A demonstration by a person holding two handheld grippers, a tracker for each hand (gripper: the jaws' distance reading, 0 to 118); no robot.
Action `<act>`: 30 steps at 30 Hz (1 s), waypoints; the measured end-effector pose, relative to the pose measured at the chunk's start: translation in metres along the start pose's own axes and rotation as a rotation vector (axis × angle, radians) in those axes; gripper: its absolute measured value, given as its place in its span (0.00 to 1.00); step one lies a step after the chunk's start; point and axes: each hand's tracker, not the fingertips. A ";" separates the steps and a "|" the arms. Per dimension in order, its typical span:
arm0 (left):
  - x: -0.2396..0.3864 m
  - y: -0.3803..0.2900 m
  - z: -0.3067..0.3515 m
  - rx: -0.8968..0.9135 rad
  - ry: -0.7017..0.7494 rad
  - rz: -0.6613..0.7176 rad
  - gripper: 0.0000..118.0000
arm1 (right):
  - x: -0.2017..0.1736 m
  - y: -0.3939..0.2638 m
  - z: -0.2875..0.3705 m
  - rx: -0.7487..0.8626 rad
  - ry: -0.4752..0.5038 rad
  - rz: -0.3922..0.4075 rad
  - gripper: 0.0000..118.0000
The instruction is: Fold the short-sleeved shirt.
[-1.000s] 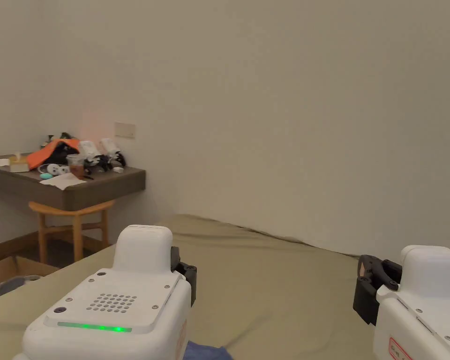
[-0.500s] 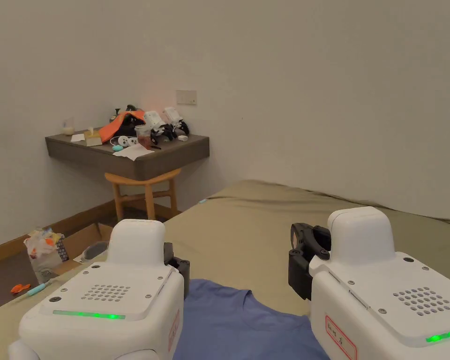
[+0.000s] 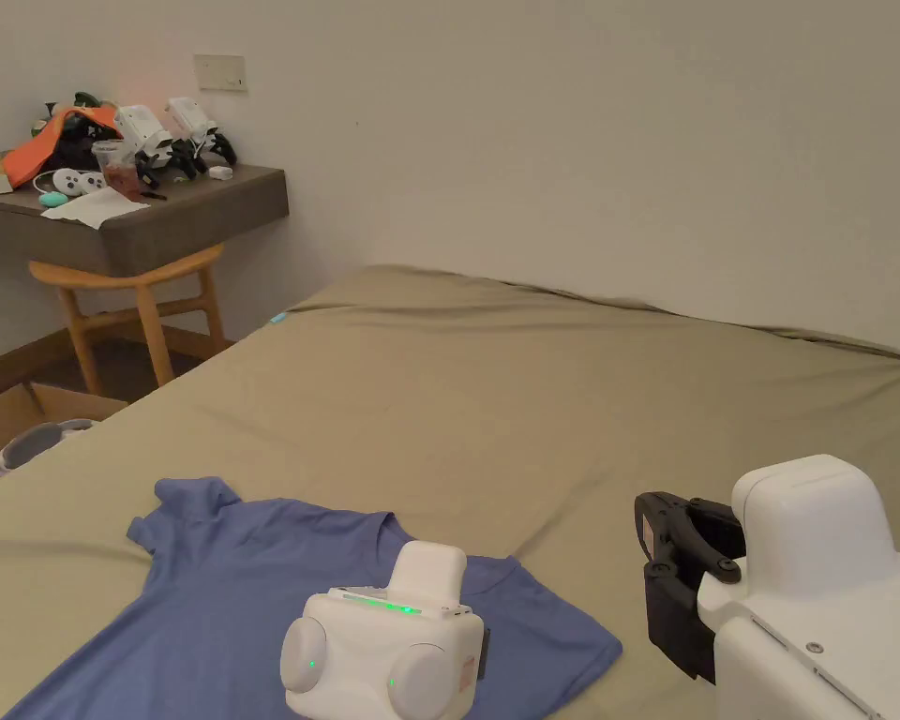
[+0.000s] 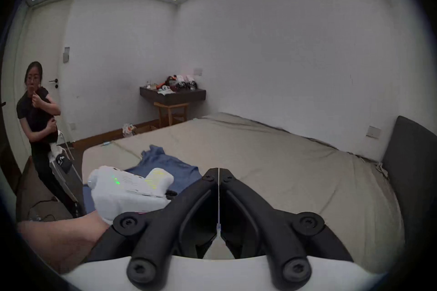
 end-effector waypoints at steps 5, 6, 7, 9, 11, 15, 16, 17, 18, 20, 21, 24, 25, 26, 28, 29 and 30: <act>0.013 -0.018 -0.060 -0.081 0.056 -0.060 0.95 | 0.013 -0.023 -0.017 -0.069 -0.015 0.008 0.03; 0.013 -0.022 -0.071 -0.119 0.015 -0.038 0.95 | 0.016 -0.026 -0.019 -0.081 -0.014 0.006 0.03; 0.012 -0.025 -0.080 -0.158 0.014 -0.012 0.95 | 0.019 -0.030 -0.020 -0.090 -0.012 0.004 0.03; 0.010 -0.033 -0.094 -0.163 0.030 0.013 0.95 | 0.023 -0.035 -0.023 -0.107 -0.017 0.004 0.03; 0.009 -0.038 -0.103 -0.179 0.046 0.027 0.95 | 0.028 -0.039 -0.024 -0.114 -0.025 0.002 0.03; 0.009 -0.049 -0.116 -0.222 0.137 -0.032 0.94 | 0.036 -0.043 -0.026 -0.123 -0.033 -0.012 0.03; 0.003 -0.051 -0.114 -0.207 0.099 -0.006 0.89 | 0.036 -0.044 -0.025 -0.124 -0.036 -0.011 0.03; 0.000 -0.049 -0.117 -0.201 0.088 0.029 0.76 | 0.037 -0.045 -0.023 -0.122 -0.039 -0.008 0.03; -0.003 -0.047 -0.113 -0.178 0.118 0.075 0.47 | 0.037 -0.046 -0.020 -0.121 -0.042 -0.005 0.03; -0.012 -0.040 -0.101 -0.107 0.133 0.163 0.06 | 0.039 -0.048 -0.014 -0.116 -0.051 -0.003 0.03; -0.017 -0.039 -0.092 -0.108 0.213 0.180 0.06 | 0.041 -0.050 -0.011 -0.115 -0.058 -0.007 0.03; -0.040 -0.040 -0.095 -0.158 0.048 0.306 0.06 | 0.048 -0.053 0.000 -0.117 -0.065 -0.047 0.03; -0.042 -0.041 -0.096 -0.166 0.070 0.307 0.06 | 0.050 -0.054 0.003 -0.117 -0.068 -0.057 0.03; -0.042 -0.042 -0.092 -0.148 0.076 0.304 0.06 | 0.052 -0.054 0.007 -0.115 -0.079 -0.067 0.03; -0.040 -0.043 -0.081 -0.106 0.053 0.337 0.06 | 0.056 -0.054 0.019 -0.106 -0.094 -0.076 0.03; -0.038 -0.043 -0.074 -0.072 0.020 0.361 0.06 | 0.059 -0.054 0.025 -0.103 -0.094 -0.077 0.03; -0.035 -0.041 -0.070 -0.097 0.044 0.331 0.06 | 0.062 -0.054 0.033 -0.099 -0.099 -0.075 0.03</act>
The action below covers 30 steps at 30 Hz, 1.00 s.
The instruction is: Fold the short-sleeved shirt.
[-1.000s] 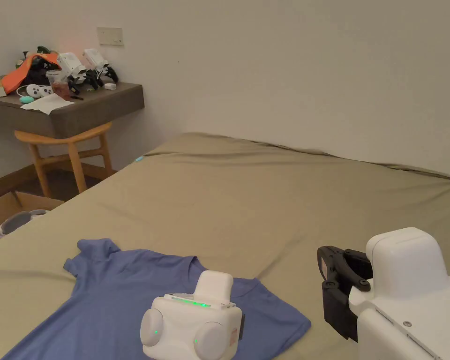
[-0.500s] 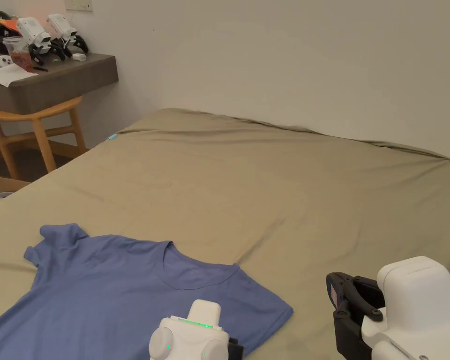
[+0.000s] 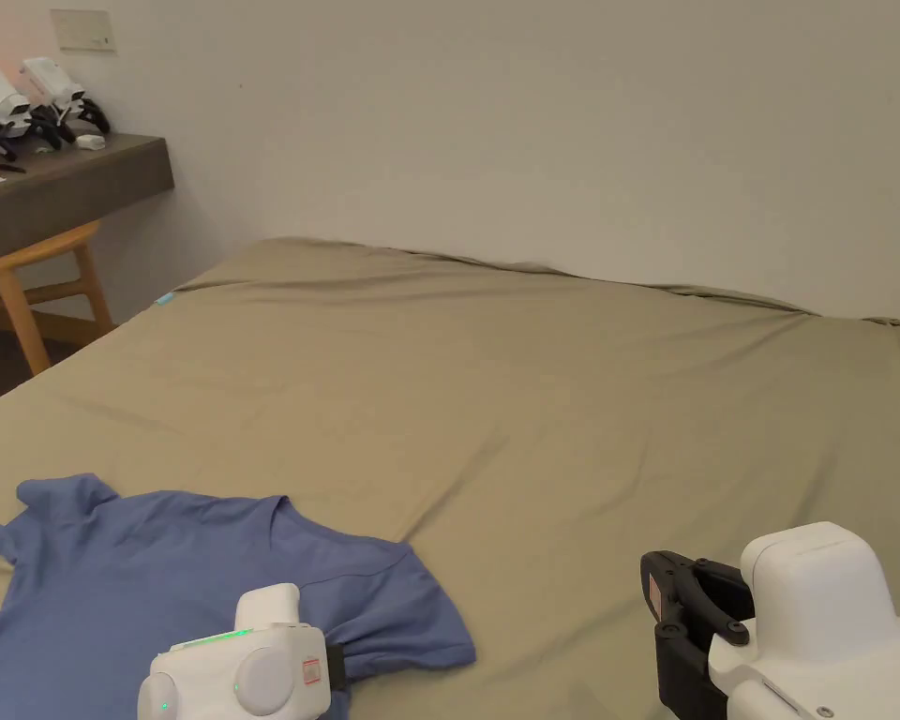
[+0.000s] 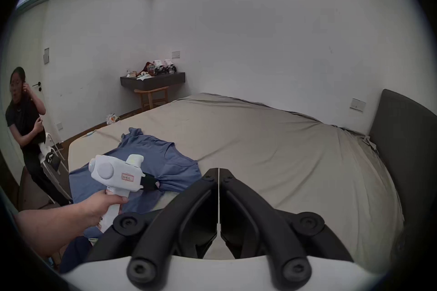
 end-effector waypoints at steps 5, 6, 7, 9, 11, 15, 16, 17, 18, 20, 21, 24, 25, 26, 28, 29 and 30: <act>0.018 0.011 0.037 0.066 -0.003 -0.047 0.06 | 0.022 -0.001 0.032 0.020 -0.050 -0.035 0.03; 0.021 0.020 0.050 0.093 -0.047 -0.017 0.06 | 0.027 0.000 0.038 0.028 -0.059 -0.045 0.03; 0.026 0.027 0.060 0.100 -0.088 -0.011 0.06 | 0.031 0.000 0.044 0.034 -0.066 -0.048 0.03; 0.044 0.043 0.084 0.131 -0.109 -0.020 0.06 | 0.040 0.002 0.059 0.051 -0.090 -0.045 0.03; 0.071 0.056 0.106 0.177 -0.159 -0.064 0.06 | 0.049 0.005 0.075 0.073 -0.121 -0.040 0.03; 0.156 0.067 0.137 0.199 -0.251 -0.201 0.06 | 0.075 0.012 0.117 0.122 -0.204 -0.049 0.03; 0.179 0.066 0.143 0.202 -0.281 -0.242 0.06 | 0.082 0.013 0.128 0.138 -0.230 -0.052 0.03; 0.208 0.064 0.148 0.183 -0.337 -0.282 0.06 | 0.090 0.015 0.140 0.150 -0.255 -0.056 0.03; 0.239 0.059 0.152 0.164 -0.386 -0.317 0.06 | 0.099 0.016 0.153 0.156 -0.280 -0.060 0.03; 0.299 0.044 0.155 0.134 -0.429 -0.414 0.06 | 0.114 0.018 0.179 0.180 -0.330 -0.059 0.03; 0.329 0.031 0.154 0.130 -0.427 -0.455 0.06 | 0.122 0.018 0.192 0.189 -0.355 -0.058 0.03; 0.405 -0.015 0.147 0.036 -0.524 -0.566 0.06 | 0.145 0.017 0.229 0.192 -0.427 -0.062 0.03; 0.426 -0.033 0.145 -0.002 -0.559 -0.596 0.06 | 0.152 0.017 0.240 0.190 -0.459 -0.070 0.03; 0.446 -0.052 0.144 -0.037 -0.586 -0.627 0.06 | 0.157 0.017 0.250 0.190 -0.481 -0.071 0.03; 0.475 -0.092 0.143 -0.090 -0.629 -0.675 0.06 | 0.166 0.015 0.267 0.186 -0.519 -0.067 0.03; 0.489 -0.112 0.143 -0.118 -0.650 -0.699 0.06 | 0.169 0.014 0.274 0.186 -0.540 -0.061 0.03; 0.500 -0.132 0.140 -0.145 -0.660 -0.728 0.06 | 0.171 0.011 0.280 0.186 -0.559 -0.058 0.03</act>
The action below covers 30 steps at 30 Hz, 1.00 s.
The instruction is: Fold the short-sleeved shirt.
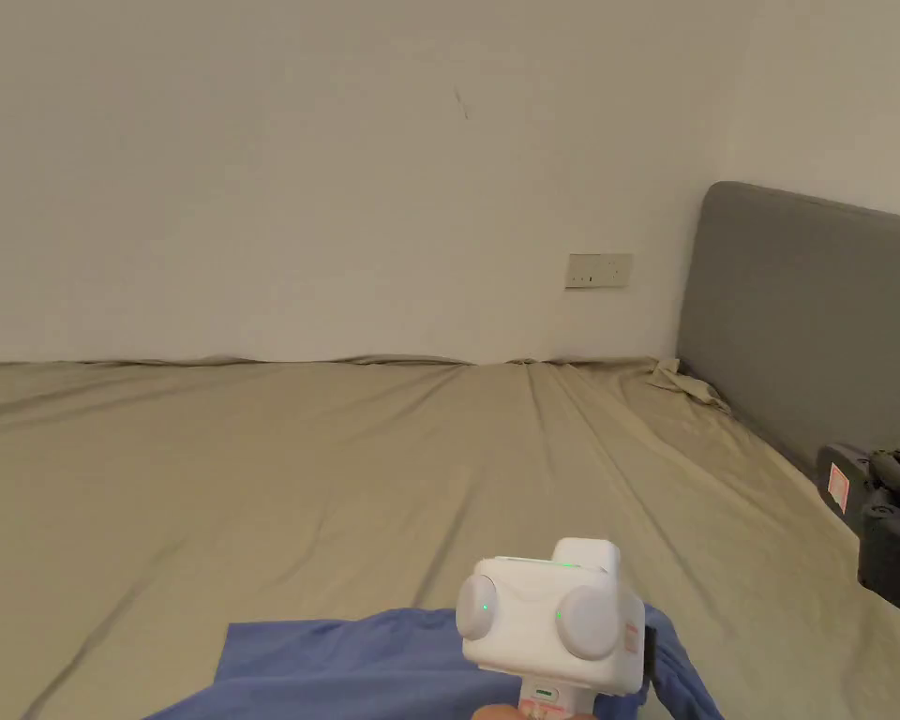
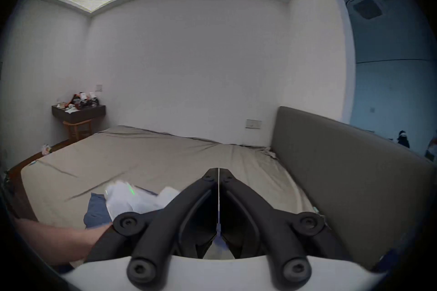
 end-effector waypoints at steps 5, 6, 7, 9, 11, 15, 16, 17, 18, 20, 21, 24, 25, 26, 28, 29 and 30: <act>0.042 -0.060 -0.063 -0.172 0.015 -0.053 0.06 | 0.009 -0.017 0.004 -0.024 -0.022 -0.027 0.03; 0.046 -0.072 -0.071 -0.179 0.031 -0.066 0.06 | 0.009 -0.021 0.002 -0.036 -0.013 -0.031 0.03; 0.049 -0.082 -0.076 -0.169 0.031 -0.081 0.06 | 0.009 -0.027 -0.002 -0.046 -0.002 -0.027 0.03; 0.046 -0.094 -0.083 -0.169 0.033 -0.081 0.16 | 0.007 -0.038 -0.010 -0.055 0.006 -0.003 0.03; 0.038 -0.090 -0.076 -0.141 0.035 -0.019 0.94 | 0.006 -0.044 -0.021 -0.090 0.019 -0.001 0.03; 0.005 -0.053 -0.004 0.057 -0.053 0.107 0.96 | 0.004 -0.044 -0.032 -0.087 0.046 -0.048 0.03; -0.006 -0.045 0.025 0.134 -0.043 0.115 0.96 | 0.002 -0.042 -0.034 -0.077 0.055 -0.056 0.03; -0.018 -0.034 0.053 0.207 -0.030 0.123 0.96 | -0.001 -0.039 -0.035 -0.068 0.064 -0.063 0.03; -0.033 -0.031 0.088 0.281 0.001 0.137 0.96 | -0.005 -0.037 -0.037 -0.054 0.079 -0.070 0.03; -0.060 -0.033 0.151 0.401 0.098 0.157 0.96 | -0.014 -0.035 -0.039 -0.039 0.114 -0.079 0.03; -0.074 -0.038 0.181 0.430 0.204 0.157 0.96 | -0.021 -0.036 -0.041 -0.035 0.135 -0.082 0.03; -0.109 -0.083 0.250 0.492 0.495 0.174 0.93 | -0.046 -0.047 -0.047 -0.049 0.191 -0.082 0.03; -0.119 -0.101 0.264 0.490 0.543 0.184 0.89 | -0.054 -0.052 -0.049 -0.056 0.204 -0.078 0.03; -0.131 -0.124 0.278 0.462 0.584 0.207 0.72 | -0.065 -0.060 -0.051 -0.066 0.220 -0.073 0.03; -0.149 -0.161 0.290 0.406 0.647 0.311 0.06 | -0.085 -0.074 -0.056 -0.102 0.263 -0.068 0.03; -0.159 -0.179 0.291 0.365 0.657 0.371 0.06 | -0.095 -0.081 -0.058 -0.119 0.282 -0.069 0.03; -0.168 -0.191 0.290 0.316 0.601 0.394 0.06 | -0.105 -0.087 -0.062 -0.145 0.299 -0.059 0.03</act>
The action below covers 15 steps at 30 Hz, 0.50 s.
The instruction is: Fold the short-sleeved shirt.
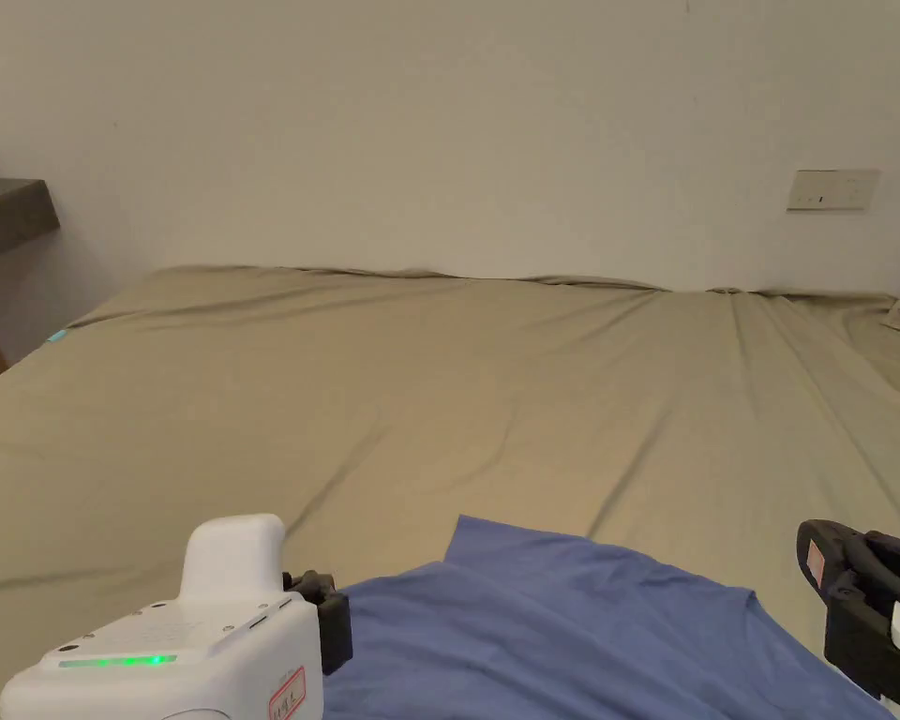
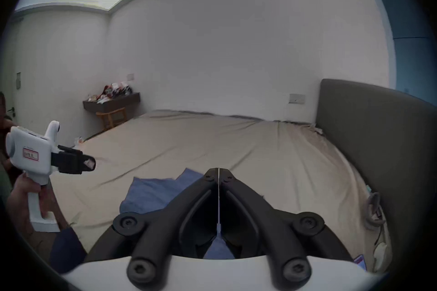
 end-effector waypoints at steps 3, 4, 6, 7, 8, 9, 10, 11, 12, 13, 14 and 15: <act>-0.019 -0.015 -0.018 -0.078 0.001 0.021 0.06 | -0.015 -0.007 -0.017 -0.073 0.040 0.023 0.03; -0.023 -0.016 -0.024 -0.086 0.005 0.011 0.06 | -0.019 -0.008 -0.019 -0.063 0.043 0.023 0.03; -0.030 -0.013 -0.039 -0.085 -0.004 0.023 0.06 | -0.023 -0.007 -0.023 -0.062 0.051 0.026 0.03; -0.030 -0.011 -0.047 -0.090 -0.011 0.029 0.06 | -0.025 -0.006 -0.025 -0.062 0.056 0.030 0.03; -0.034 -0.008 -0.060 -0.096 -0.026 0.038 0.06 | -0.026 -0.005 -0.028 -0.063 0.058 0.034 0.03; -0.035 -0.005 -0.075 -0.098 -0.024 0.032 0.06 | -0.026 -0.005 -0.029 -0.065 0.058 0.038 0.03; -0.034 -0.003 -0.089 -0.103 0.004 0.000 0.06 | -0.025 -0.005 -0.032 -0.068 0.058 0.041 0.03; -0.034 -0.002 -0.105 -0.089 0.039 -0.037 0.06 | -0.024 -0.006 -0.036 -0.074 0.056 0.045 0.03; -0.036 0.000 -0.124 -0.079 0.055 -0.058 0.06 | -0.022 -0.007 -0.039 -0.082 0.052 0.048 0.03; -0.039 0.004 -0.144 -0.088 0.053 -0.053 0.06 | -0.020 -0.008 -0.042 -0.090 0.042 0.051 0.03; -0.043 0.007 -0.165 -0.095 0.050 -0.051 0.06 | -0.018 -0.010 -0.045 -0.102 0.029 0.052 0.03; -0.046 0.008 -0.186 -0.117 0.053 -0.036 0.06 | -0.014 -0.013 -0.049 -0.117 0.019 0.051 0.03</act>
